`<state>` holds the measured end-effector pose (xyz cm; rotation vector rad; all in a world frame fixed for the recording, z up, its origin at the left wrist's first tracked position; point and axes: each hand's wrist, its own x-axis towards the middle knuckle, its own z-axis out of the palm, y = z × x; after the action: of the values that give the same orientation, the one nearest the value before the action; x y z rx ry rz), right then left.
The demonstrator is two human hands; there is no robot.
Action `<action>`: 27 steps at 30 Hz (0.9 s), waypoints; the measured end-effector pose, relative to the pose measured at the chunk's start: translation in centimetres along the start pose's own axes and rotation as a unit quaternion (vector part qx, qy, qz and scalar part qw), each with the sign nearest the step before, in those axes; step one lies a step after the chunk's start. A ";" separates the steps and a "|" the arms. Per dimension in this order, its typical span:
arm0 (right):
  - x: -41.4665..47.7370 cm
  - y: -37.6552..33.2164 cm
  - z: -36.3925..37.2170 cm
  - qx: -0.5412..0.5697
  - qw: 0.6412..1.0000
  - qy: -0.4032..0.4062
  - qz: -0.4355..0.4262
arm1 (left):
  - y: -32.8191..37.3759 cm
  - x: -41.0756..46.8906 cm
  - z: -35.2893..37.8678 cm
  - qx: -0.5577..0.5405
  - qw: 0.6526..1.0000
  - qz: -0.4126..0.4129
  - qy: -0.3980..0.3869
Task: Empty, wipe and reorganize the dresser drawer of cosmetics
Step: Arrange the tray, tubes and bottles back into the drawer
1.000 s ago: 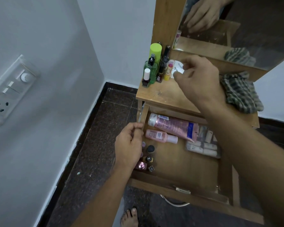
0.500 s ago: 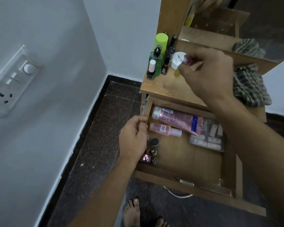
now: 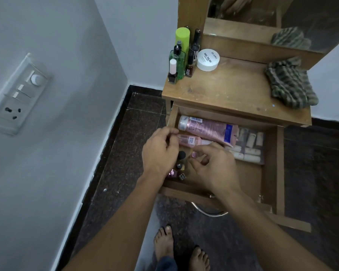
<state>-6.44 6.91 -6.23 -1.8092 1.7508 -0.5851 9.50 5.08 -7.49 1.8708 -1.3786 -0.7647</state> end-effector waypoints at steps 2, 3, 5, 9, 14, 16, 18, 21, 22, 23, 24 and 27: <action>0.1 0.1 0.5 0.005 1.000 -0.002 -0.001 | 0.0 0.1 0.1 0.002 1.000 -0.003 0.001; 0.1 0.2 0.6 0.005 1.000 -0.004 -0.003 | 0.0 0.0 0.1 0.004 1.000 -0.003 0.001; 0.1 0.4 0.9 -0.002 1.000 -0.014 -0.010 | 0.0 0.0 0.1 0.001 1.000 -0.001 0.002; 0.0 1.0 1.2 -0.018 0.999 -0.045 -0.012 | 0.0 -0.1 0.1 -0.007 1.000 0.001 0.000; -0.4 1.4 0.9 -0.015 0.998 -0.064 -0.008 | 0.0 -0.2 0.1 -0.014 1.000 -0.005 -0.002; -0.2 1.0 0.0 -0.027 0.998 -0.062 -0.005 | -0.1 -0.1 0.1 -0.013 1.000 -0.006 -0.001; 0.9 -0.1 -1.6 -0.037 0.998 -0.052 -0.012 | 0.0 -0.1 0.1 -0.012 1.000 -0.007 -0.002; 4.2 -2.7 -4.4 -0.035 0.997 -0.046 -0.044 | 0.2 -0.2 0.0 -0.013 1.000 -0.010 -0.005; 5.5 -3.8 -5.4 -0.023 0.997 -0.050 -0.057 | 0.2 -0.2 0.0 -0.016 1.000 -0.010 -0.004; 6.8 -5.1 -6.3 -0.011 0.996 -0.048 -0.072 | 0.2 -0.3 0.0 -0.019 1.000 -0.010 -0.002; 8.2 -6.5 -7.2 -0.005 0.996 -0.031 -0.089 | 0.2 -0.3 0.0 -0.020 1.000 -0.008 -0.002; 13.0 -10.1 -8.7 -0.037 0.988 0.049 -0.145 | 0.1 -0.2 -0.1 -0.019 1.000 -0.001 -0.003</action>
<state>-3.71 -6.80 6.15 -2.1400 1.5990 -0.7440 9.45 5.31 -7.35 1.8423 -1.3571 -0.7925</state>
